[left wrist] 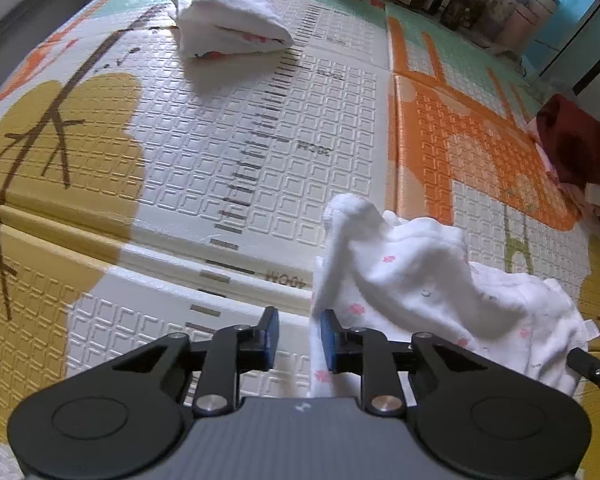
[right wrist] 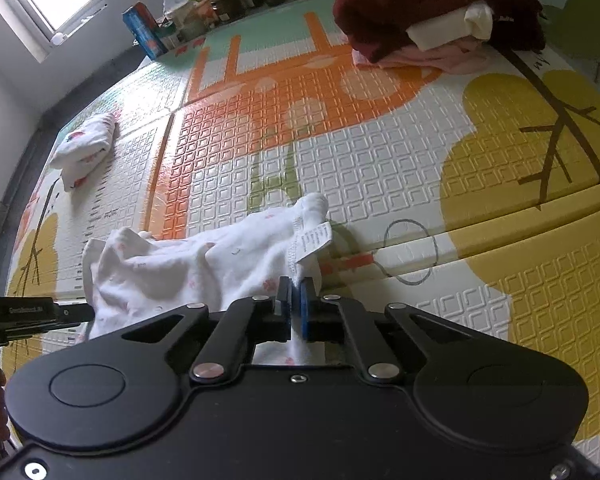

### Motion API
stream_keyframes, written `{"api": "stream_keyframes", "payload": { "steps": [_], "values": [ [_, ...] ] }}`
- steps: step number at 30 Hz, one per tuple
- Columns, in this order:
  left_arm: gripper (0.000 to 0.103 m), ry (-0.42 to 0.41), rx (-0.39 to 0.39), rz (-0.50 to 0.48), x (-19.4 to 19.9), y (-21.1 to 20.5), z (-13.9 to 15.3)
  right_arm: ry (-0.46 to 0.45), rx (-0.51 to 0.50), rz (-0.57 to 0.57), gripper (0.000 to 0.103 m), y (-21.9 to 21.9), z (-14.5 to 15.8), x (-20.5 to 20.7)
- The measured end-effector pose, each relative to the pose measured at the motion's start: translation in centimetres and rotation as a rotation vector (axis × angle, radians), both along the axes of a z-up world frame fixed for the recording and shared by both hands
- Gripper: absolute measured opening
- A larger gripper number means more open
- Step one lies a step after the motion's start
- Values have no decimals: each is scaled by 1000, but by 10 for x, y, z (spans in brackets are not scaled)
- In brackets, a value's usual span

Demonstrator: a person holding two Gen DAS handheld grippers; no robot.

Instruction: Fold clothes

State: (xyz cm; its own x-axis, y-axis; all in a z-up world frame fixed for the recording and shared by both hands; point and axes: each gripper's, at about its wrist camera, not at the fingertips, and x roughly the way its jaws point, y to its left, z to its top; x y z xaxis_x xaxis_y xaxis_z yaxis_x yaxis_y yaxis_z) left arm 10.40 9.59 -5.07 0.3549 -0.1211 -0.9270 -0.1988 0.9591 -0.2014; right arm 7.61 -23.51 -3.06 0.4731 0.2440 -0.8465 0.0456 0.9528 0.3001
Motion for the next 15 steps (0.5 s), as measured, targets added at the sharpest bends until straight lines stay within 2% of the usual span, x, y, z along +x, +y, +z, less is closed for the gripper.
{"api": "stream_keyframes", "payload": {
  "steps": [8,10,15],
  "values": [
    [10,0,-43,2,0,-1,1,-1,15,0,3,0,3,-2],
    [3,-11,-53,15,-1,0,3,-3,16,-1,3,0,3,-3],
    [1,-25,-86,11,-4,2,7,-8,27,1,2,1,4,-4]
  ]
}}
